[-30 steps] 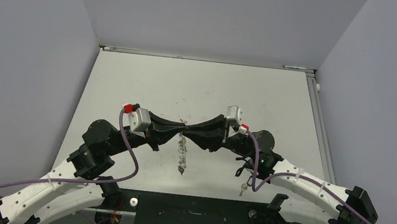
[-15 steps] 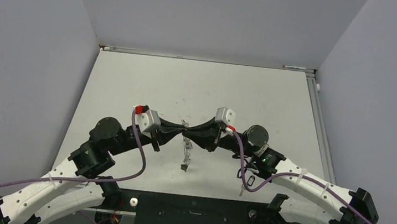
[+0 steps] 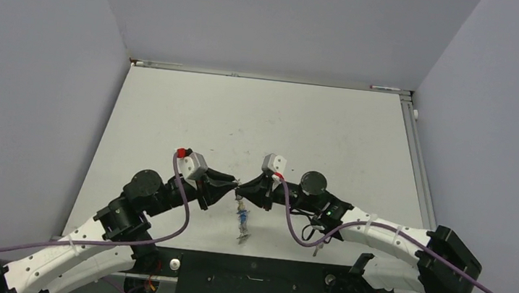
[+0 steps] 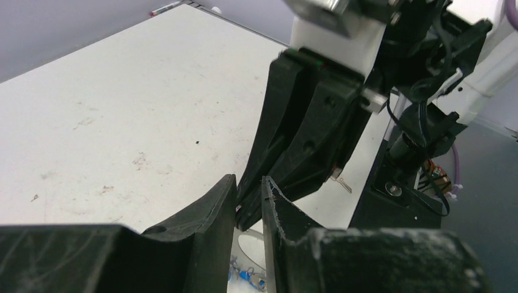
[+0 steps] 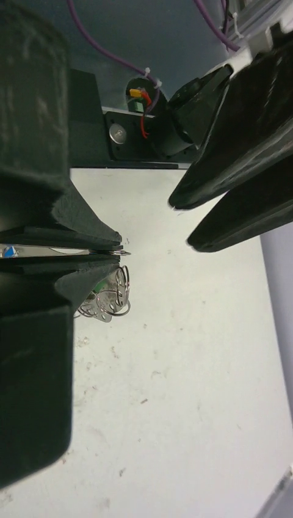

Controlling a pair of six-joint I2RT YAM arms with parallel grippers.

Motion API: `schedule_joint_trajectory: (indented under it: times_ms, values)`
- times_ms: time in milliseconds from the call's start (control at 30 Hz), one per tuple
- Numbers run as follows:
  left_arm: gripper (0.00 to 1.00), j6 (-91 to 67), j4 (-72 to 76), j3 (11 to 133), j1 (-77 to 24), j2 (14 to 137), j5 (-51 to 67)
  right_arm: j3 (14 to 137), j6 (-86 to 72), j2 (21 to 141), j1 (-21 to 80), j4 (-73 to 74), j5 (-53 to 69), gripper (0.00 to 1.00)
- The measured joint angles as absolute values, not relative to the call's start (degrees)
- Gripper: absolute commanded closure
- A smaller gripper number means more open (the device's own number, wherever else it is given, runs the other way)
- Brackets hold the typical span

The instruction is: Put the keys on the keyring

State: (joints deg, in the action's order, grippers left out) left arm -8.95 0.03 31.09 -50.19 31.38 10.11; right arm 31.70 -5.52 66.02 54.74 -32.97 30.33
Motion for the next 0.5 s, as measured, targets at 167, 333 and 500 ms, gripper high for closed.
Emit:
schedule_joint_trajectory:
  times_ms: [167,333,500]
  values:
    - [0.58,-10.9,-3.7,30.9,-50.2,27.7,5.0,31.7,-7.8,75.1,54.7,-39.2,31.3,0.95]
    - [0.50,-11.3,-10.8,31.9,-50.2,21.4,-0.4,36.1,-10.8,83.3,55.0,-44.4,32.7,0.95]
    - [0.49,-10.9,-14.4,31.9,-50.2,16.3,-5.2,40.2,-14.4,86.0,55.2,-53.4,32.1,0.95]
